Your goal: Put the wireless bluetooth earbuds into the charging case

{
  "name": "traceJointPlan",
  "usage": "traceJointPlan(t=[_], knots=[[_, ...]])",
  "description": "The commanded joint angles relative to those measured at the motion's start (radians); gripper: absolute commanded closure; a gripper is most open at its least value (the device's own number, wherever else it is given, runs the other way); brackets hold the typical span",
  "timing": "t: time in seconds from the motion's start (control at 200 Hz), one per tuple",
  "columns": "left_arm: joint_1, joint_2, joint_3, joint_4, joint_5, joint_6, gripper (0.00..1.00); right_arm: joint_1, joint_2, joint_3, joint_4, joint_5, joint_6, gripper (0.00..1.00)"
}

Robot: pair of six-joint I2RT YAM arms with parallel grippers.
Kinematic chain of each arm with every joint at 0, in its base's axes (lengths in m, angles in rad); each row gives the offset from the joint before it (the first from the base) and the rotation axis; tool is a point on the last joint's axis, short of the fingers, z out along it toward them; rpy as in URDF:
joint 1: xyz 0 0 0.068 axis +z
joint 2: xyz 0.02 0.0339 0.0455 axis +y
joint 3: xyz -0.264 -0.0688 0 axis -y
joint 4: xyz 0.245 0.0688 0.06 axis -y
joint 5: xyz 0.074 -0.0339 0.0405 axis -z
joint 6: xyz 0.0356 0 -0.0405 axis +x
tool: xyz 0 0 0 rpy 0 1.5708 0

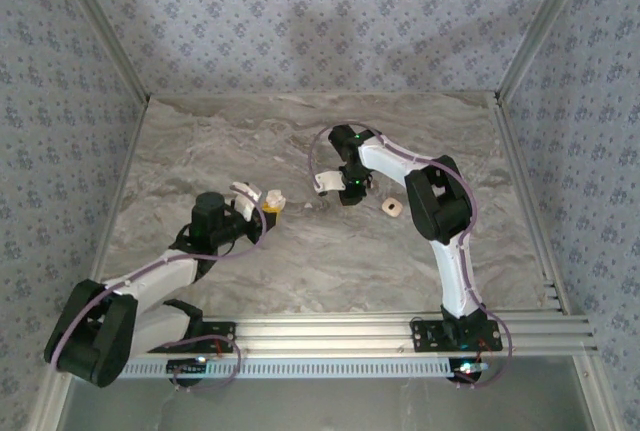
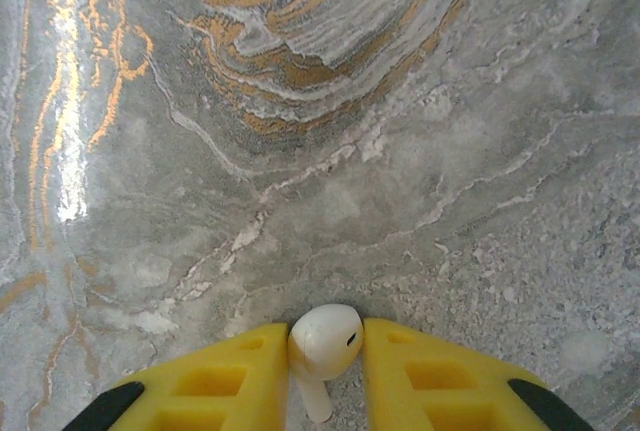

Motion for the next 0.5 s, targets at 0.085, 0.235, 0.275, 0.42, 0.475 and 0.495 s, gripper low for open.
traceJointPlan(t=[0.085,0.235,0.275,0.42,0.475,0.495], knots=[[0.007,-0.021,0.010,-0.014,0.004,0.024,0.90,0.011,-0.018,-0.022,0.024,0.021,0.005,0.76],[0.005,-0.011,0.007,0.011,0.008,0.013,0.91,0.008,-0.083,-0.081,0.078,-0.021,0.035,0.76],[0.005,-0.006,0.006,0.027,0.010,0.005,0.91,0.005,-0.106,-0.104,0.098,-0.035,0.044,0.76],[-0.010,0.024,0.012,0.063,0.015,0.000,0.91,-0.015,-0.192,-0.187,0.160,-0.103,0.097,0.76],[-0.020,0.036,0.018,0.075,0.015,0.000,0.91,-0.026,-0.233,-0.225,0.188,-0.148,0.120,0.76],[-0.025,0.040,0.022,0.079,0.014,0.002,0.92,-0.031,-0.251,-0.240,0.201,-0.167,0.128,0.76]])
